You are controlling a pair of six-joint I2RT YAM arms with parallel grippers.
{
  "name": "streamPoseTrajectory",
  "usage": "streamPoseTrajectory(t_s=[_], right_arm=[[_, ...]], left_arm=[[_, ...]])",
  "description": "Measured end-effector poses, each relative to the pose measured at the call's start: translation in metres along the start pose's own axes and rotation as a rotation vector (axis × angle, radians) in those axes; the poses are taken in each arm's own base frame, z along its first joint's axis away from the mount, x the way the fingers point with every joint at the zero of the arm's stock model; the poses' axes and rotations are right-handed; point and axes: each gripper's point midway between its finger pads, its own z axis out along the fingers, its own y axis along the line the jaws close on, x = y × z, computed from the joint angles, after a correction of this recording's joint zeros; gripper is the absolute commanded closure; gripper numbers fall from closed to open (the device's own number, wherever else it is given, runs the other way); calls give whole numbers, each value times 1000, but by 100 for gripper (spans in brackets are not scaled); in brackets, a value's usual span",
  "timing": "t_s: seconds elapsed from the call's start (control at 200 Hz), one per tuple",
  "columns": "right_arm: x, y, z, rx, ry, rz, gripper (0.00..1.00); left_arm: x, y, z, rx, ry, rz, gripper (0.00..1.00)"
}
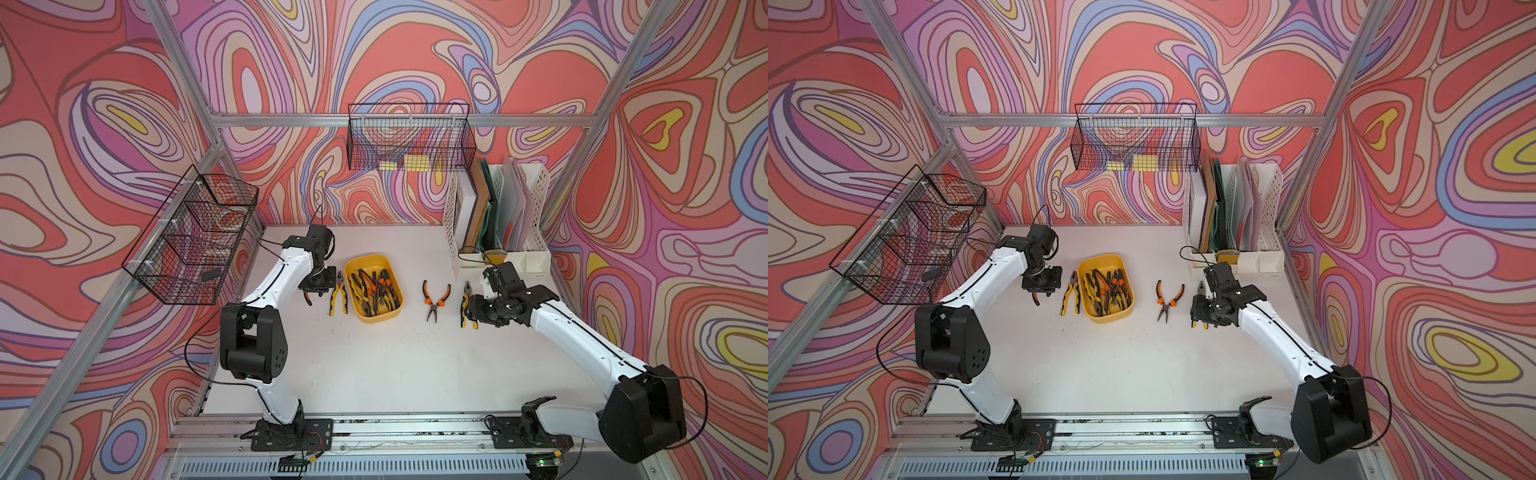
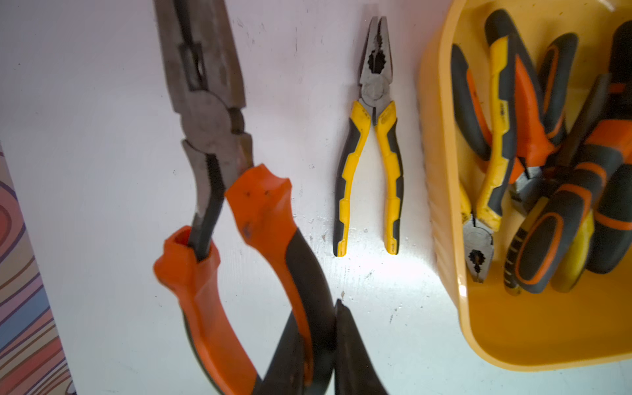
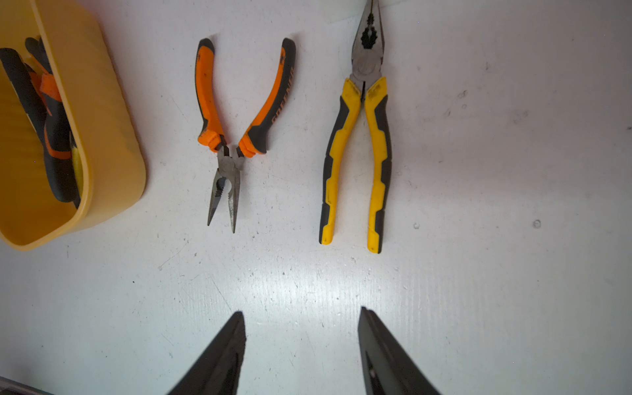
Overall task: Take the pliers out of the storage box
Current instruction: Place the pliers at the center of the board.
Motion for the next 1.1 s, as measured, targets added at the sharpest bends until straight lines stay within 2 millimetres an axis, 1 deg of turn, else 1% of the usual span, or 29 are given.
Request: streamPoseTrajectory(t_s=[0.095, 0.175, 0.24, 0.305, 0.561, 0.786, 0.876, 0.956, 1.037, 1.102], right_arm=[[-1, 1, 0, -2, -4, -1, 43], [-3, 2, 0, -7, -11, -1, 43], [-4, 3, 0, -13, -16, -3, 42], [-5, 4, 0, -17, -18, -5, 42], [-2, 3, 2, -17, -13, -18, 42], [2, 1, 4, -14, 0, -22, 40], [2, 1, 4, -15, 2, -25, 39], [4, 0, 4, -11, 8, -27, 37], [3, 0, 2, -7, 11, -29, 36], [1, 1, -1, -5, 6, -30, 35]], left_arm=[[9, -2, 15, 4, 18, 73, 100], [22, -4, 32, 9, 48, 130, 100], [32, -1, 43, -10, 70, 171, 100], [35, 5, 50, -43, 79, 194, 100], [20, 32, 75, -96, 88, 152, 100], [12, 35, 95, -93, 110, 126, 100], [9, 39, 105, -38, 132, 56, 100], [4, 50, 113, 11, 145, -35, 100], [-1, 57, 114, 48, 138, -99, 100], [-1, 57, 115, 61, 134, -124, 100]])
